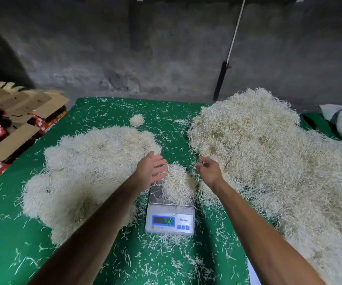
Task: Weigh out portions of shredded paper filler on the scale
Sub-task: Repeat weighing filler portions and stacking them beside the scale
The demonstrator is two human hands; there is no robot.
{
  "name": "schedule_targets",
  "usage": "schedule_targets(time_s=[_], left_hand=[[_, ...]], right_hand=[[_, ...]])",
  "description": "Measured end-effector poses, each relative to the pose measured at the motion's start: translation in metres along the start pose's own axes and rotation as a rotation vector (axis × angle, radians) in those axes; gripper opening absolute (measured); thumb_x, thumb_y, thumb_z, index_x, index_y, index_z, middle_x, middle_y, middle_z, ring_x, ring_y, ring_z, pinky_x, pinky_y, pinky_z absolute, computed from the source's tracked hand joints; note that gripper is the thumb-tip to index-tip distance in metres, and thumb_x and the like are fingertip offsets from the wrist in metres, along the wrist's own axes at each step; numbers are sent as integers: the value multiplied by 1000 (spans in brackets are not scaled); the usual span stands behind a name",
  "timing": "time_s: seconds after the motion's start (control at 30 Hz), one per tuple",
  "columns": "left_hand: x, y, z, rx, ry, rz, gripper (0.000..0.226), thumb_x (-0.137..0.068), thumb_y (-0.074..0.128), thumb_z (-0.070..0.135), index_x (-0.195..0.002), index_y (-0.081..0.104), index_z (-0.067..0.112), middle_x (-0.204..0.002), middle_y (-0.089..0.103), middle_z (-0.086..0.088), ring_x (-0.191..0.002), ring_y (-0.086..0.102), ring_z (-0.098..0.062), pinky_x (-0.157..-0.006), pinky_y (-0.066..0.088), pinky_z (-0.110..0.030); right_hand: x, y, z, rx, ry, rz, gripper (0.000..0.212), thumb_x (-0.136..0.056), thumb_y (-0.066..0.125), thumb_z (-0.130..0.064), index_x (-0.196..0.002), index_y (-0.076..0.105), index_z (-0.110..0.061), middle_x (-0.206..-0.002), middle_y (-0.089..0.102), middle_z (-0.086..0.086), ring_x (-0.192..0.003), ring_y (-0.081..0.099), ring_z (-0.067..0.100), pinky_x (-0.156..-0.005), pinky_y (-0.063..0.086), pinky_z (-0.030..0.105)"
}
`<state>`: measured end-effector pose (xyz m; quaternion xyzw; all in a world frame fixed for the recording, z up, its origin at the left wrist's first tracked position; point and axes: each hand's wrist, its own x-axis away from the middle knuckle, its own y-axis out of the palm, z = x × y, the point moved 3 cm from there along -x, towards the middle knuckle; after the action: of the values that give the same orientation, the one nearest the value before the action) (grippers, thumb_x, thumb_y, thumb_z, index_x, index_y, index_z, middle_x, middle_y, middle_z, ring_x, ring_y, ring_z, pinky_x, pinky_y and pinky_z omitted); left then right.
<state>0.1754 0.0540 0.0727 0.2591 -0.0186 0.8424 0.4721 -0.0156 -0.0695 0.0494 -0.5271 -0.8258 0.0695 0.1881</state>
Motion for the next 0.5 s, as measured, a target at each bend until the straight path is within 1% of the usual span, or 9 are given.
schedule_targets(time_s=[0.13,0.2,0.23,0.3,0.33,0.4,0.43,0.47,0.5], left_hand=[[-7,-15,-8,-8,-32,-9,46,-109,36,41,-135,55,8,-130,65,-9,-107,68,-23,-84,58,-42],[-11,-21,-11,-9,-32,-20,42,-109,40,37,-134,55,7,-133,64,-10,-106,67,-22,-85,58,-42],[-13,-23,-12,-15,-27,-30,40,-108,40,35,-133,55,7,-134,63,-10,-107,67,-22,-85,57,-42],[-18,-27,-15,-34,-28,-36,36,-108,40,30,-133,53,7,-134,61,-9,-109,65,-23,-87,56,-42],[-20,-29,-17,-39,-33,-35,36,-108,40,29,-134,53,7,-132,61,-8,-110,64,-23,-88,55,-42],[-28,-32,-24,-66,-26,-30,32,-108,41,24,-132,53,6,-126,61,-8,-113,62,-26,-94,53,-45],[-31,-33,-27,-99,-13,-14,29,-108,42,22,-130,53,6,-122,61,-8,-113,61,-26,-97,52,-46],[-34,-33,-30,-147,4,29,25,-107,44,21,-126,54,8,-115,61,-7,-108,60,-25,-97,51,-45],[-40,-32,-34,-216,29,100,22,-107,45,22,-122,56,11,-104,59,-4,-96,59,-21,-92,52,-42]], right_hand=[[4,16,4,6,14,-9,38,-103,55,-7,-141,52,-6,-112,64,9,-104,68,39,-94,56,54],[2,22,7,24,23,-13,37,-103,55,-9,-140,53,-8,-123,63,12,-102,69,31,-85,61,40],[0,25,8,36,21,-17,36,-103,56,-9,-139,54,-8,-126,63,12,-99,69,26,-82,61,34],[-6,31,13,60,22,-27,35,-103,56,-9,-137,55,-8,-128,63,11,-102,67,22,-89,59,34],[-9,33,15,72,26,-31,33,-103,56,-8,-136,56,-8,-129,63,10,-106,66,21,-92,58,34],[-15,39,18,103,17,-17,29,-103,56,-10,-132,59,-9,-125,65,7,-104,65,17,-84,58,27],[-17,41,19,139,-2,4,26,-103,56,-13,-129,60,-9,-121,66,4,-101,64,16,-83,57,26],[-19,44,21,192,-27,28,24,-104,56,-18,-126,62,-10,-116,67,1,-98,64,16,-87,56,28],[-21,48,22,259,-56,51,24,-105,55,-24,-123,63,-10,-111,66,-2,-94,65,15,-88,56,30]])
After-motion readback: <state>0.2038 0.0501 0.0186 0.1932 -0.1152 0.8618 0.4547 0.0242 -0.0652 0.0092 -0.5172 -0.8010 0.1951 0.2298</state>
